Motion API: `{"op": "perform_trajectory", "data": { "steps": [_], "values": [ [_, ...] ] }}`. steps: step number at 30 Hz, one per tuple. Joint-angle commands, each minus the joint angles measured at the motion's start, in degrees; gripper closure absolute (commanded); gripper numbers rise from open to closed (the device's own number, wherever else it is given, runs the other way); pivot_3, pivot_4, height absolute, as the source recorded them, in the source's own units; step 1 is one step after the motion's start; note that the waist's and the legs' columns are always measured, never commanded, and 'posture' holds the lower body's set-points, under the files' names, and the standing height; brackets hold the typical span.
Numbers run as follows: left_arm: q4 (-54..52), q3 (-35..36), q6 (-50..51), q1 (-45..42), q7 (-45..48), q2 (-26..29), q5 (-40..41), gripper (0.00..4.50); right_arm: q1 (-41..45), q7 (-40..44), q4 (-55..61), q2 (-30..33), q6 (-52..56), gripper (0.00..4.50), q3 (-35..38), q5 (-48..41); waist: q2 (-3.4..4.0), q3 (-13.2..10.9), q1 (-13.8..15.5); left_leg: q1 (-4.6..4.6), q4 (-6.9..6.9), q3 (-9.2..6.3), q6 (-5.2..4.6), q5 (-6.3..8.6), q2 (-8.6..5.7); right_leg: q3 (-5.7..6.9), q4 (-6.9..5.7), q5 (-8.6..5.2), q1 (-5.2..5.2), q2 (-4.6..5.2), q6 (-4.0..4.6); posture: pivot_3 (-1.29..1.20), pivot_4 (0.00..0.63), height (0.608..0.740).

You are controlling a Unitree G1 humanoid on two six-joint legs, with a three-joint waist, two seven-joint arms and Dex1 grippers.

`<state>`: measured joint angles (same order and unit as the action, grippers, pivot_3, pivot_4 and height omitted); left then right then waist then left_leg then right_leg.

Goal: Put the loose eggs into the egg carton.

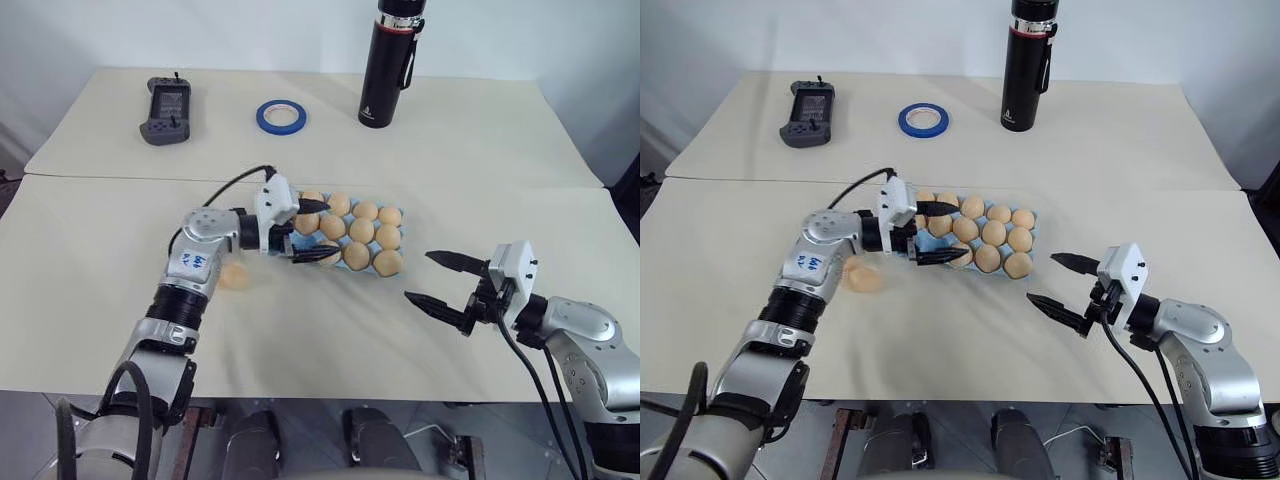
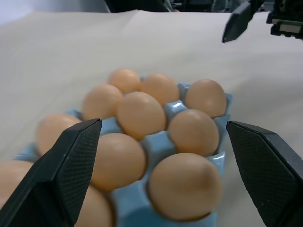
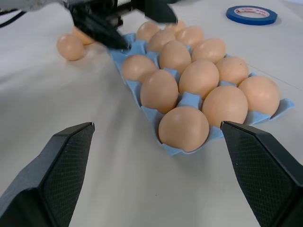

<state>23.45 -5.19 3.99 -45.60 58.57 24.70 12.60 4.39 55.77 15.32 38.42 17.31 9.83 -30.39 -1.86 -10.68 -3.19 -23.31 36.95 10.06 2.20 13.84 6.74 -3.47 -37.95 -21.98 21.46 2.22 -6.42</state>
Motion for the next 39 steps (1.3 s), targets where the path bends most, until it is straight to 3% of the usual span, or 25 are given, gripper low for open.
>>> {"op": "perform_trajectory", "data": {
  "steps": [1,6,11,16,22,28,32,39],
  "values": [
    [-7.6,6.0,2.6,1.5,-4.3,3.5,1.9,0.01,0.7,1.2,0.3,1.2,-1.3,0.00,2.2,-1.0,0.00,0.0,0.0,0.00,0.01,0.00,0.00,0.00,0.01,0.01,-0.02,0.00,0.00,0.00,0.00,0.00,0.150,0.740],
    [-18.7,13.1,9.8,10.6,-7.7,9.7,4.6,0.01,2.4,2.5,-1.2,1.5,-1.0,0.00,1.3,-0.7,0.01,0.0,0.0,0.01,0.03,0.02,0.00,0.00,0.00,0.05,-0.04,0.01,-0.03,0.01,-0.02,0.00,0.150,0.740],
    [-28.8,21.8,11.3,23.3,-12.0,12.3,7.1,0.01,4.8,3.8,-3.3,1.6,-0.8,0.00,0.2,-0.3,0.02,0.0,0.0,0.02,0.04,0.02,0.00,0.00,0.04,0.05,-0.06,0.01,0.00,0.00,-0.02,0.00,0.150,0.740],
    [-40.6,31.2,11.1,39.4,-15.5,9.6,11.4,0.01,5.9,4.6,-3.9,1.5,-0.6,0.00,-0.3,-0.4,0.02,0.0,0.0,0.01,0.02,0.01,-0.08,0.05,0.00,0.03,0.01,0.01,-0.04,0.11,-0.02,0.00,0.150,0.740],
    [-50.2,36.7,8.0,58.4,-16.7,3.8,14.7,0.01,6.6,6.5,-4.7,1.6,-0.7,0.00,-0.5,-0.9,0.01,0.0,-0.1,0.03,-0.02,0.00,-0.10,0.14,0.01,0.03,0.12,-0.01,-0.08,0.13,0.03,0.00,0.150,0.740],
    [-58.1,37.5,3.8,71.5,-20.8,-5.6,15.8,0.01,8.0,7.6,-6.0,2.0,-0.4,0.00,-0.5,-0.7,-0.02,0.0,-0.2,0.15,-0.04,-0.07,-0.55,0.56,-0.05,0.08,0.49,-0.13,-0.45,0.32,0.49,0.00,0.150,0.740],
    [-60.2,34.3,1.4,78.1,-21.1,-9.8,14.6,0.01,9.3,8.8,-7.1,2.4,0.0,0.00,-1.2,-0.5,-0.02,0.0,-0.6,0.26,-0.01,-0.11,-0.48,0.91,-0.05,0.08,1.08,-0.27,-0.88,0.38,0.95,0.00,0.150,0.740],
    [-57.6,23.2,-0.8,70.0,-30.6,-12.9,3.8,0.01,12.6,9.6,-9.7,1.8,-0.1,0.00,-3.3,0.3,0.00,0.0,-0.2,0.21,0.06,-0.07,-0.70,1.01,-0.18,0.07,1.47,-0.18,-1.02,0.41,0.93,0.00,0.150,0.740]
  ]
}}
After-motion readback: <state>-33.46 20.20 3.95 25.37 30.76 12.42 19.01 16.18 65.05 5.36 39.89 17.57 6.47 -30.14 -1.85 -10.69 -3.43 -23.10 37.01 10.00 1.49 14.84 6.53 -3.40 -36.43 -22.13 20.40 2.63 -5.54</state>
